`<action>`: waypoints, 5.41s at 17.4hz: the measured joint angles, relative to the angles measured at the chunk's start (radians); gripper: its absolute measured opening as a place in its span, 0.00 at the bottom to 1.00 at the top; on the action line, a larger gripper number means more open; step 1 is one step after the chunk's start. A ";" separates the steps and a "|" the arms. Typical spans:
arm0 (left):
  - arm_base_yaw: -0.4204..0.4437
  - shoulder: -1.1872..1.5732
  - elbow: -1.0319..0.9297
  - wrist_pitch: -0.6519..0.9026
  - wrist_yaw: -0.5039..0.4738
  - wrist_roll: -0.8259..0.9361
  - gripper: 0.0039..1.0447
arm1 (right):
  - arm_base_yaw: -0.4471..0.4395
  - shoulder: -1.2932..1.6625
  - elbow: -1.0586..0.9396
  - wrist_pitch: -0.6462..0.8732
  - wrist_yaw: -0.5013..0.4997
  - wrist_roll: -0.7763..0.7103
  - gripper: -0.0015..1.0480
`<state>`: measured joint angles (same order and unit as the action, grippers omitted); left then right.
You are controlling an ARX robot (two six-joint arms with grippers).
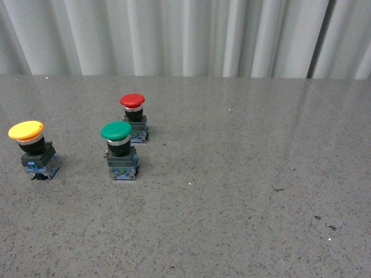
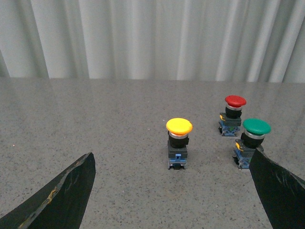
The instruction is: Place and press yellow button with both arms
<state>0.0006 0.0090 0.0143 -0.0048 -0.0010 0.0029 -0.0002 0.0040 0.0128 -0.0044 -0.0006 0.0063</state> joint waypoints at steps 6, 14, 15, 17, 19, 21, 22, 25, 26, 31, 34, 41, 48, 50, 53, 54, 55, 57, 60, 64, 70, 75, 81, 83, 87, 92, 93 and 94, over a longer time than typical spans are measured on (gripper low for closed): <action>0.000 0.000 0.000 0.000 0.000 0.000 0.94 | 0.000 0.000 0.000 0.000 0.000 0.000 0.94; 0.000 0.000 0.000 0.000 0.000 0.000 0.94 | 0.000 0.000 0.000 0.000 0.000 0.000 0.94; 0.000 0.000 0.000 0.000 0.000 0.000 0.94 | 0.000 0.000 0.000 0.000 0.000 0.000 0.94; -0.021 0.014 0.015 -0.065 -0.058 -0.008 0.94 | 0.000 0.000 0.000 0.000 0.000 0.000 0.94; -0.079 0.183 0.099 -0.135 -0.254 -0.022 0.94 | 0.000 0.000 0.000 0.001 0.000 0.000 0.94; 0.006 0.336 0.182 0.031 -0.212 -0.016 0.94 | 0.000 0.000 0.000 -0.001 0.000 0.000 0.94; 0.030 0.450 0.246 0.123 -0.165 -0.013 0.94 | 0.000 0.000 0.000 0.000 0.000 0.000 0.94; 0.024 0.834 0.444 0.281 -0.070 0.010 0.94 | 0.000 0.000 0.000 0.000 0.000 0.000 0.94; 0.010 0.952 0.510 0.294 -0.060 0.020 0.94 | 0.000 0.000 0.000 0.000 0.000 0.000 0.94; -0.062 1.329 0.712 0.229 -0.018 0.018 0.94 | 0.000 0.000 0.000 0.000 0.000 0.000 0.94; -0.084 1.444 0.712 0.231 -0.018 -0.003 0.94 | 0.000 0.000 0.000 0.000 0.000 0.000 0.94; -0.064 1.528 0.641 0.307 -0.055 -0.002 0.88 | 0.000 0.000 0.000 0.000 0.000 0.000 0.94; -0.050 1.529 0.641 0.323 -0.052 0.008 0.31 | 0.000 0.000 0.000 0.000 0.000 0.000 0.94; -0.059 1.493 0.641 0.292 -0.066 0.014 0.30 | 0.000 0.000 0.000 0.000 0.000 0.000 0.94; -0.153 1.317 0.682 0.214 -0.100 0.015 0.30 | 0.000 0.000 0.000 0.000 0.000 0.000 0.94; -0.216 1.272 0.735 0.210 -0.120 0.002 0.30 | 0.000 0.000 0.000 0.000 0.000 0.000 0.94; -0.291 1.260 0.821 0.195 -0.141 -0.018 0.29 | 0.000 0.000 0.000 0.000 0.000 0.000 0.94; -0.420 1.339 0.948 0.176 -0.176 -0.083 0.29 | 0.000 0.000 0.000 0.000 0.000 0.000 0.94; -0.545 1.532 1.083 0.132 -0.182 -0.198 0.28 | 0.000 0.000 0.000 0.000 0.000 0.000 0.94; -0.589 1.706 1.170 0.146 -0.123 -0.349 0.26 | 0.000 0.000 0.000 0.000 0.000 0.000 0.94; -0.643 1.872 1.231 0.156 -0.138 -0.444 0.26 | 0.000 0.000 0.000 0.000 0.000 0.000 0.94; -0.654 1.986 1.330 0.115 -0.206 -0.411 0.25 | 0.000 0.000 0.000 0.000 0.000 0.000 0.94; -0.713 2.045 1.374 0.068 -0.243 -0.377 0.25 | 0.000 0.000 0.000 0.000 0.000 0.000 0.94; -0.737 2.045 1.362 0.055 -0.257 -0.377 0.25 | 0.000 0.000 0.000 0.000 0.000 0.000 0.94; -0.747 2.040 1.356 0.044 -0.277 -0.396 0.41 | 0.000 0.000 0.000 0.000 0.000 0.000 0.94; -0.740 1.983 1.304 0.089 -0.292 -0.394 0.88 | 0.000 0.000 0.000 0.000 0.000 0.000 0.94; -0.733 1.953 1.295 0.108 -0.295 -0.384 0.96 | 0.000 0.000 0.000 0.000 0.000 0.000 0.94; -0.722 1.927 1.292 0.116 -0.295 -0.375 0.94 | 0.000 0.000 0.000 0.000 0.000 0.000 0.94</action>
<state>-0.7216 1.9362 1.3060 0.1108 -0.2958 -0.3717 -0.0002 0.0040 0.0128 -0.0044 -0.0006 0.0059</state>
